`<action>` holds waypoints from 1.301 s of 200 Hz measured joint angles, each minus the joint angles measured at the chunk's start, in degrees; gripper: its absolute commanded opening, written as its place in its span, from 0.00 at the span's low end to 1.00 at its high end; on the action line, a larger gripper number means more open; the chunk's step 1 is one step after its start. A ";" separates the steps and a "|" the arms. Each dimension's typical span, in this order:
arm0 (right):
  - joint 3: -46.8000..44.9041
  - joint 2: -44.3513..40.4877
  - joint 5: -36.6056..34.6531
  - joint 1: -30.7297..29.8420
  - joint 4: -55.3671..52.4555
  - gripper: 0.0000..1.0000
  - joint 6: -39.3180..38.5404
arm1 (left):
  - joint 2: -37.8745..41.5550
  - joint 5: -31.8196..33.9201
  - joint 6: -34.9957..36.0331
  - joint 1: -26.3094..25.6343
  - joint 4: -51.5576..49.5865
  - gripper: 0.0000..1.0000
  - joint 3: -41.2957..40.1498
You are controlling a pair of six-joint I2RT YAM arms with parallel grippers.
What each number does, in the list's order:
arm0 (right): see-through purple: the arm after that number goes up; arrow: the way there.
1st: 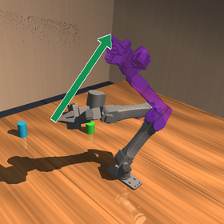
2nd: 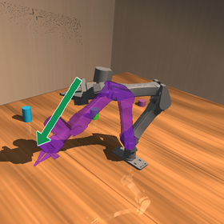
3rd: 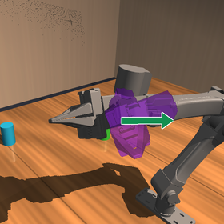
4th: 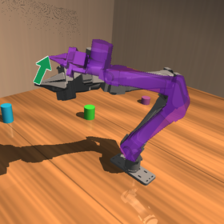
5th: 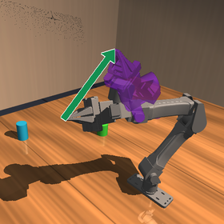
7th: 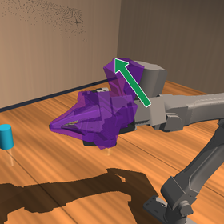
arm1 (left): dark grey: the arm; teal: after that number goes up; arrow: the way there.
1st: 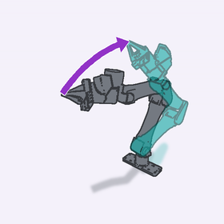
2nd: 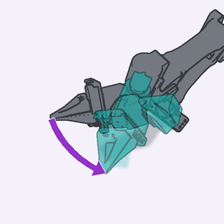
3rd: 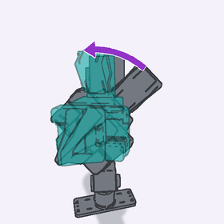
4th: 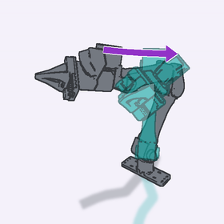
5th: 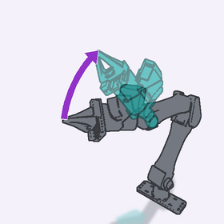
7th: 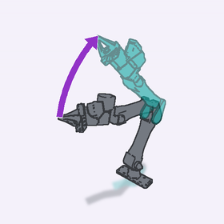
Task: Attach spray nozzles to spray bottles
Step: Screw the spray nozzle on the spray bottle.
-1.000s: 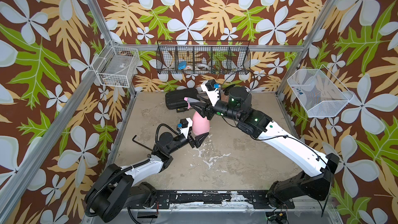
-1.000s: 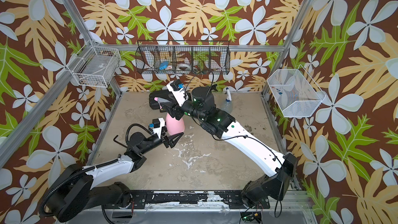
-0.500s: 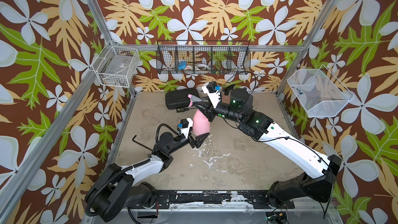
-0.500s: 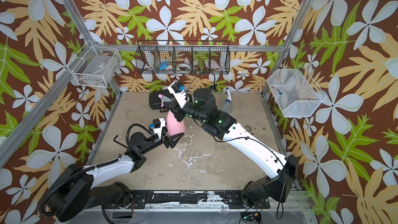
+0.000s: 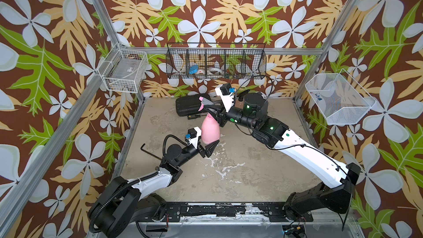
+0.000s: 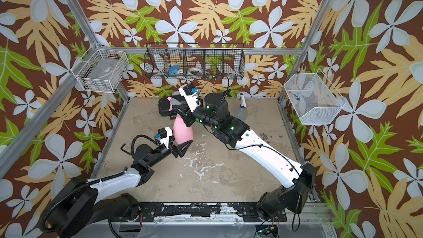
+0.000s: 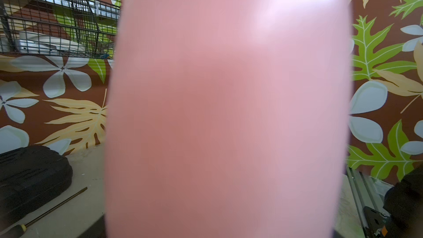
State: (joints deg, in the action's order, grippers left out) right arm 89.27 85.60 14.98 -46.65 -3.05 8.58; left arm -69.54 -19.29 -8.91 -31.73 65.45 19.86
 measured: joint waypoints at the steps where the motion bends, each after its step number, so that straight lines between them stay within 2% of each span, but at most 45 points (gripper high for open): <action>1: 0.00 0.02 0.02 0.00 0.00 0.00 0.00 | 0.02 0.04 0.00 0.00 -0.02 0.59 0.00; 174: -2.12 0.61 4.52 -0.70 3.32 0.00 -1.31 | -1.92 -0.42 -0.48 0.00 2.05 0.57 0.20; 233: -2.62 1.27 2.95 -0.74 3.61 0.00 -3.04 | -1.90 -0.37 -1.25 0.00 0.76 0.57 0.44; 260: -4.68 0.92 1.11 -0.74 5.20 0.00 -3.28 | -1.81 0.13 -1.22 -0.07 -1.36 0.54 0.68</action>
State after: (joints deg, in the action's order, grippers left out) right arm 84.60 86.52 16.10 -47.40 2.15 5.30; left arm -71.35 -19.16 -10.13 -31.79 64.10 20.53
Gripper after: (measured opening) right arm 0.241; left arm 0.837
